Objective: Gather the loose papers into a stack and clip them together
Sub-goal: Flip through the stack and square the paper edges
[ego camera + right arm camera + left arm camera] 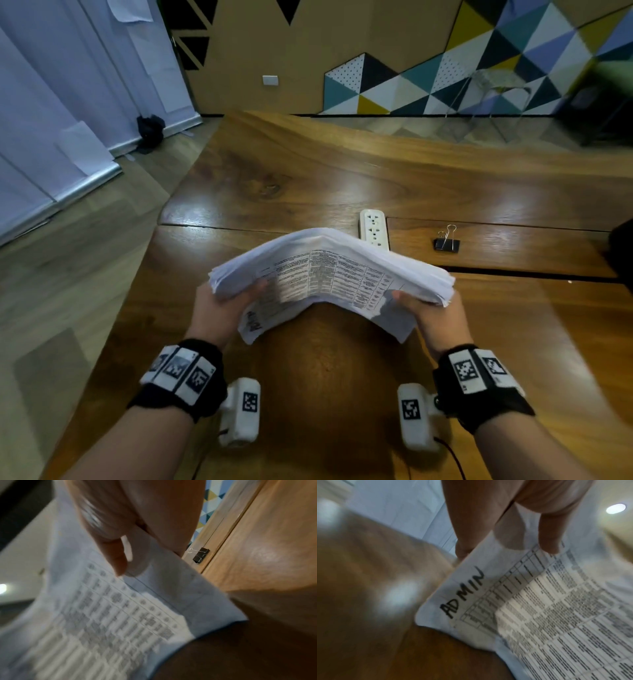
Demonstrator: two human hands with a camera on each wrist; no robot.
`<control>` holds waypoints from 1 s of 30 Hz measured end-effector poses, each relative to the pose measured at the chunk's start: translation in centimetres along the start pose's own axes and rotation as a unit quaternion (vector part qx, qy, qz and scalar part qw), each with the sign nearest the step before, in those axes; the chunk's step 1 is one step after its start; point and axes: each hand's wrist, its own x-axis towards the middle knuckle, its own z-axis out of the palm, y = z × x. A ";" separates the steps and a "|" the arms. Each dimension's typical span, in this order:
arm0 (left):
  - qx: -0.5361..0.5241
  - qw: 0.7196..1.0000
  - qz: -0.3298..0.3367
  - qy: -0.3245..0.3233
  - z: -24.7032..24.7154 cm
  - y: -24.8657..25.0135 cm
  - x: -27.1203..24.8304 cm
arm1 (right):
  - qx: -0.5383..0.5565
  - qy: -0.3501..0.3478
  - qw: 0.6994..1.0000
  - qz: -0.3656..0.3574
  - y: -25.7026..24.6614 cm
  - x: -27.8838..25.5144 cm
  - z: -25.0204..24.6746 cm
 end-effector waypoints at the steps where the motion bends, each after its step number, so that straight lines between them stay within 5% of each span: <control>1: -0.001 1.000 -0.008 0.004 0.4 -0.2 0.0 | -0.013 0.006 1.000 -0.002 0.2 0.0 0.2; 6: 0.009 1.000 0.007 0.013 0.5 -0.2 0.0 | 0.017 0.021 1.000 -0.007 0.2 0.2 -0.7; 10: -0.014 0.999 -0.043 0.027 0.5 -1.9 -0.4 | 0.000 -0.015 1.000 0.025 0.4 -0.3 -1.1; 13: -0.016 0.998 -0.052 0.019 0.4 -2.3 0.0 | -0.022 0.004 0.999 -0.025 -1.0 -0.3 -1.8; 15: -0.023 0.998 -0.050 0.005 0.2 -2.3 0.2 | -0.140 0.031 0.986 -0.086 -3.2 -0.3 -2.2; 19: -0.021 0.998 -0.054 -0.025 -0.1 -2.1 0.2 | -0.482 -0.036 0.864 -0.140 -8.7 0.6 -0.7; 23: -0.001 0.998 -0.060 -0.037 -0.1 -2.1 0.4 | -0.665 -0.161 0.720 -0.113 -10.8 3.0 4.1; 26: 0.017 0.997 -0.057 -0.041 -0.2 -1.9 0.5 | -0.691 -0.212 0.681 -0.120 -10.2 4.3 8.1; 30: 0.010 0.995 -0.088 -0.046 -0.8 -2.1 0.9 | -0.683 -0.252 0.671 -0.137 -10.2 5.2 10.8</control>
